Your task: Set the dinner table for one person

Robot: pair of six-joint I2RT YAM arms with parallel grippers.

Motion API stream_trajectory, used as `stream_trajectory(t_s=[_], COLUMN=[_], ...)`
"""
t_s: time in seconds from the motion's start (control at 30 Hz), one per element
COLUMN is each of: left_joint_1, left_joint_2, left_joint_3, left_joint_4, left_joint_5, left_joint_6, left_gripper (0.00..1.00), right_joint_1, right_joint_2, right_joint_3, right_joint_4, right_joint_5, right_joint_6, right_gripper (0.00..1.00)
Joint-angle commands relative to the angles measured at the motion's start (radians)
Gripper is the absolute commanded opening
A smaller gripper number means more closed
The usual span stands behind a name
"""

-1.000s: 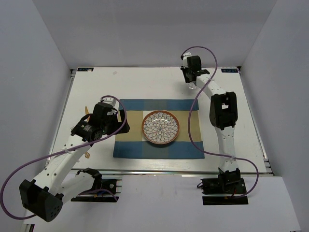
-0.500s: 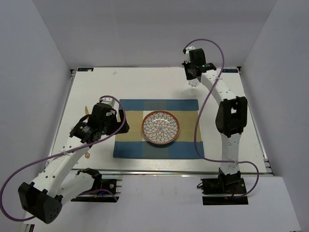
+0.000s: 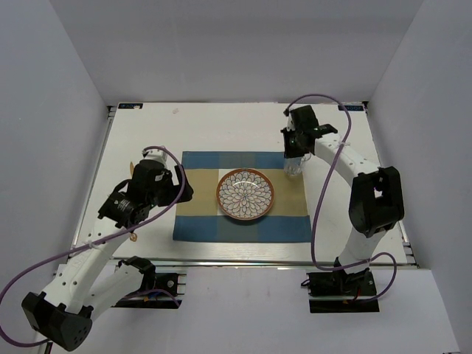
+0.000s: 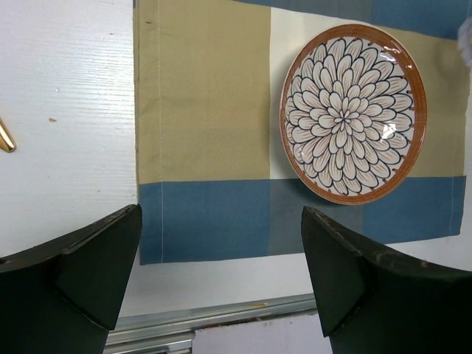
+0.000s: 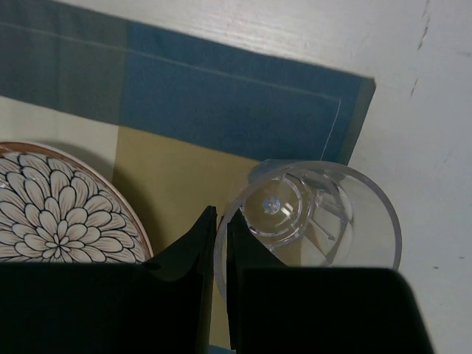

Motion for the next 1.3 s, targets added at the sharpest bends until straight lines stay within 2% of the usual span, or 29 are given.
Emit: stream_trajectory(t_s=[0.0, 0.2, 0.43, 0.57, 1.0, 1.13, 1.17, 1.23, 1.27], left_joint_1=[0.005, 0.005, 0.005, -0.005, -0.005, -0.005, -0.005, -0.005, -0.005], left_joint_2=[-0.033, -0.067, -0.087, -0.081, -0.069, -0.069, -0.064, -0.061, -0.055], left_joint_3=[-0.007, -0.012, -0.015, -0.015, -0.015, -0.017, -0.015, -0.012, -0.012], left_joint_4=[-0.002, -0.002, 0.003, 0.006, 0.006, 0.007, 0.004, 0.001, 0.000], left_joint_5=[-0.029, -0.036, -0.037, -0.030, -0.032, -0.032, -0.033, -0.038, -0.040], left_joint_6=[-0.014, -0.018, -0.020, -0.018, -0.018, -0.017, -0.017, -0.018, -0.018], left_gripper=[0.98, 0.98, 0.98, 0.98, 0.98, 0.98, 0.98, 0.98, 0.98], right_joint_1=[0.009, 0.016, 0.038, 0.049, 0.081, 0.087, 0.090, 0.094, 0.096], right_joint_2=[-0.036, 0.004, 0.069, 0.082, 0.164, 0.176, 0.173, 0.150, 0.136], right_joint_3=[-0.019, -0.013, 0.005, -0.019, 0.048, 0.074, 0.077, 0.079, 0.080], right_joint_4=[0.076, 0.101, 0.119, 0.184, 0.169, 0.144, 0.142, 0.130, 0.127], right_joint_5=[-0.010, 0.004, 0.116, 0.151, 0.225, 0.220, 0.225, 0.214, 0.208], right_joint_6=[0.040, 0.050, 0.056, 0.040, 0.010, 0.018, 0.023, 0.026, 0.035], right_gripper=[0.00, 0.00, 0.00, 0.00, 0.00, 0.15, 0.36, 0.53, 0.66])
